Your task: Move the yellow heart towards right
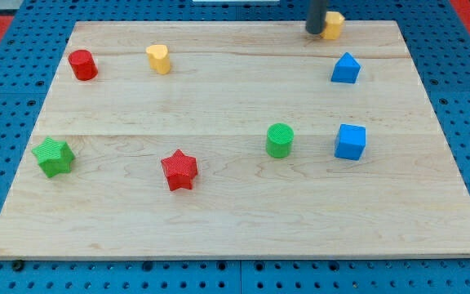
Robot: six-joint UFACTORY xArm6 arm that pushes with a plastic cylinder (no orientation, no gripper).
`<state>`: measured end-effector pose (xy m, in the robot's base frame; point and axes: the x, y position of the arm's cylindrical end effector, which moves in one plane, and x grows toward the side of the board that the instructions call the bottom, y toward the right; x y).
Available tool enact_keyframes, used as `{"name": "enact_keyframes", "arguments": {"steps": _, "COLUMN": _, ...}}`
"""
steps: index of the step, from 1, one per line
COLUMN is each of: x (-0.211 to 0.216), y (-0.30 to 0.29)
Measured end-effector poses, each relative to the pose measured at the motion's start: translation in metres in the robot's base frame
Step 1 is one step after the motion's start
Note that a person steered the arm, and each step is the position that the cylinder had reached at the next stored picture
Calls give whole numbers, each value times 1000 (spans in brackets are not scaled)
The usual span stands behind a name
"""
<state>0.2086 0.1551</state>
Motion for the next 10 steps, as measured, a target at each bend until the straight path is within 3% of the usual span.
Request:
{"name": "enact_keyframes", "arguments": {"steps": 1, "x": 5, "y": -16}}
{"name": "enact_keyframes", "arguments": {"steps": 2, "x": 23, "y": -119}}
{"name": "enact_keyframes", "arguments": {"steps": 3, "x": 81, "y": -165}}
{"name": "enact_keyframes", "arguments": {"steps": 4, "x": 128, "y": -147}}
{"name": "enact_keyframes", "arguments": {"steps": 5, "x": 160, "y": -206}}
{"name": "enact_keyframes", "arguments": {"steps": 6, "x": 160, "y": -304}}
{"name": "enact_keyframes", "arguments": {"steps": 7, "x": 136, "y": -346}}
{"name": "enact_keyframes", "arguments": {"steps": 9, "x": 69, "y": -329}}
{"name": "enact_keyframes", "arguments": {"steps": 10, "x": 74, "y": -256}}
